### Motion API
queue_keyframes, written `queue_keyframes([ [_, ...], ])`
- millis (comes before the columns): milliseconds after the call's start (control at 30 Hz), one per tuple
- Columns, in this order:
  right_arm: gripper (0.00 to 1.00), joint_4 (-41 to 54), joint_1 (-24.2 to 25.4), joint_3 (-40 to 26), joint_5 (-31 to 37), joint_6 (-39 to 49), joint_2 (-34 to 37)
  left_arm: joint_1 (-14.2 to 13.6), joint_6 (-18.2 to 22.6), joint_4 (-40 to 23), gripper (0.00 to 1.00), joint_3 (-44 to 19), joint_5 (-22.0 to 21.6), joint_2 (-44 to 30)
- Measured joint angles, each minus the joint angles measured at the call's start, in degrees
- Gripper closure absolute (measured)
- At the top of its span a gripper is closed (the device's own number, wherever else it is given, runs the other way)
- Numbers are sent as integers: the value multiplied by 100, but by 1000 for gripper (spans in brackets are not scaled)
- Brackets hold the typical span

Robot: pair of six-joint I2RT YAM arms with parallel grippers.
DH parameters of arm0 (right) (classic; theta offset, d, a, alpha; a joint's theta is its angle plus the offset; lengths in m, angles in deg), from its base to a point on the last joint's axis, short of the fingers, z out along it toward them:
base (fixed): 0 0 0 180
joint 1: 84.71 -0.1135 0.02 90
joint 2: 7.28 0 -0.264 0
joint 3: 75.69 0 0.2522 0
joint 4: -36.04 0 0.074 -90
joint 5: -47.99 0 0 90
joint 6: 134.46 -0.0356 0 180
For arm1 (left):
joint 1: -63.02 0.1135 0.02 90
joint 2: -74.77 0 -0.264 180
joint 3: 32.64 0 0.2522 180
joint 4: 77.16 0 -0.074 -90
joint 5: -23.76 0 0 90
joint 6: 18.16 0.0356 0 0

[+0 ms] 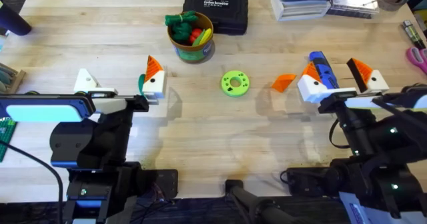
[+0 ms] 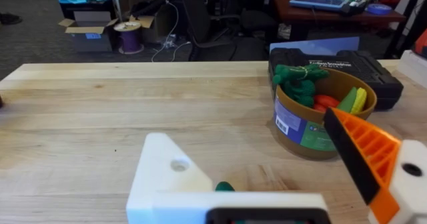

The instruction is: Pick up the gripper from the table and insert it into the empty holder that is missing its gripper. Then pick up a screw, insert it into the mounting hole, and use the screwdriver to tighten it. Finally, clean up the table by picking up the vegetable and placing it into the bucket.

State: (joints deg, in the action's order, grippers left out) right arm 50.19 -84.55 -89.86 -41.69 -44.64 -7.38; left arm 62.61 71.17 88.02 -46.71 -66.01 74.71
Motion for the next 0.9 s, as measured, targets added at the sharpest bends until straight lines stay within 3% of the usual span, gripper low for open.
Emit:
queue_keyframes([
  [367,8,14,0,0,2,2,0,0,-2,-2,15,-4,-4,1],
  [467,8,-141,2,0,10,2,0,0,-3,-348,15,-133,-2,2],
  [533,8,-15,2,-85,13,-2,0,0,-4,-888,15,-453,-2,0],
  [667,9,1248,2,-803,112,-35,192,0,-2,-2286,15,-1741,2,-257],
  [900,8,3161,2,-2891,276,-72,1110,0,-4,-5290,15,-4530,-2,-1986],
])
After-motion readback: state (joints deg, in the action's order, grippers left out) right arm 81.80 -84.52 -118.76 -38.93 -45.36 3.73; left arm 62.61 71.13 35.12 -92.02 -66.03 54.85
